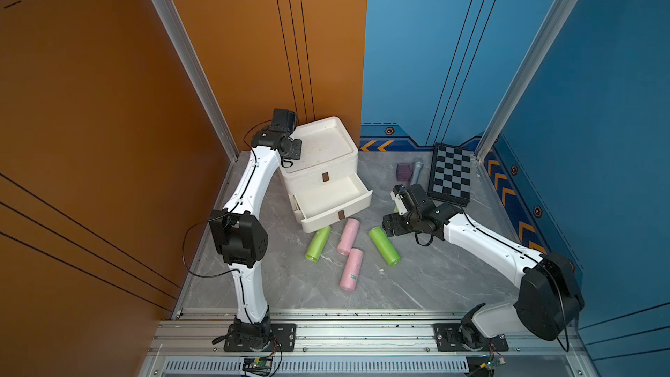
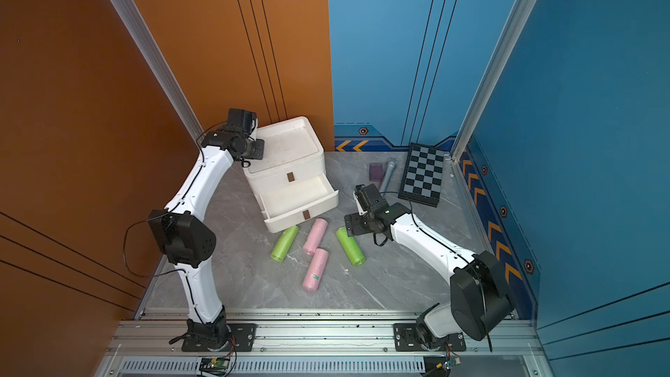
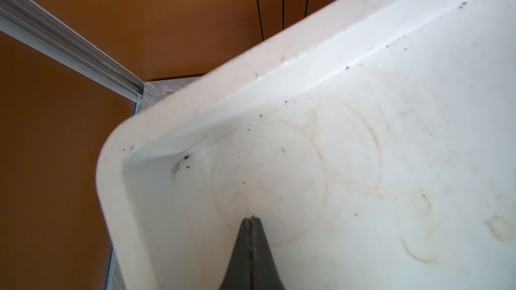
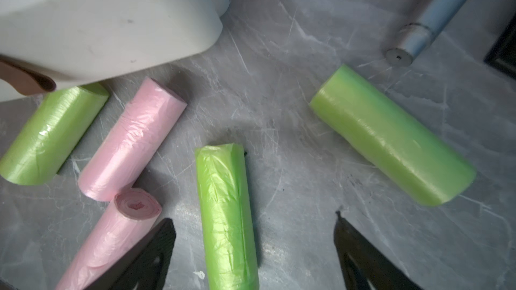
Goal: Sort the rolls of trash bags by color and place them into the drawer
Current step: Pick up the roll of trash bags from the center of the board.
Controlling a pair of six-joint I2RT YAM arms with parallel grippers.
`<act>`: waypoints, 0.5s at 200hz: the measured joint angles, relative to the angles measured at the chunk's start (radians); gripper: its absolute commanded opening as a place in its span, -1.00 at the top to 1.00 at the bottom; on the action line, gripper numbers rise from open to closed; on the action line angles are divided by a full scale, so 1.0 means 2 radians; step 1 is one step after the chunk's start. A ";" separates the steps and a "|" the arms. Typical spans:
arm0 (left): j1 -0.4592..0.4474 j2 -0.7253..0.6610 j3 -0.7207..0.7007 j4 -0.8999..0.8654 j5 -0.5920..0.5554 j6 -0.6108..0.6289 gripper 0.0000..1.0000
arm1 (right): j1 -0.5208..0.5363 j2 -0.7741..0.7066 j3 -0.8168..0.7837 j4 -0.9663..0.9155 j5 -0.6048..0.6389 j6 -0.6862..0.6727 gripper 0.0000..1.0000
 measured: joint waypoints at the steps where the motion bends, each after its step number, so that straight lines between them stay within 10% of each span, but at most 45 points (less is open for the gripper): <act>1: 0.000 0.000 0.000 0.000 0.000 0.000 1.00 | 0.000 0.001 0.000 -0.001 0.000 0.000 -0.78; 100: 0.000 0.000 0.000 0.000 0.000 0.000 1.00 | 0.040 0.108 0.026 -0.053 -0.006 -0.005 -0.52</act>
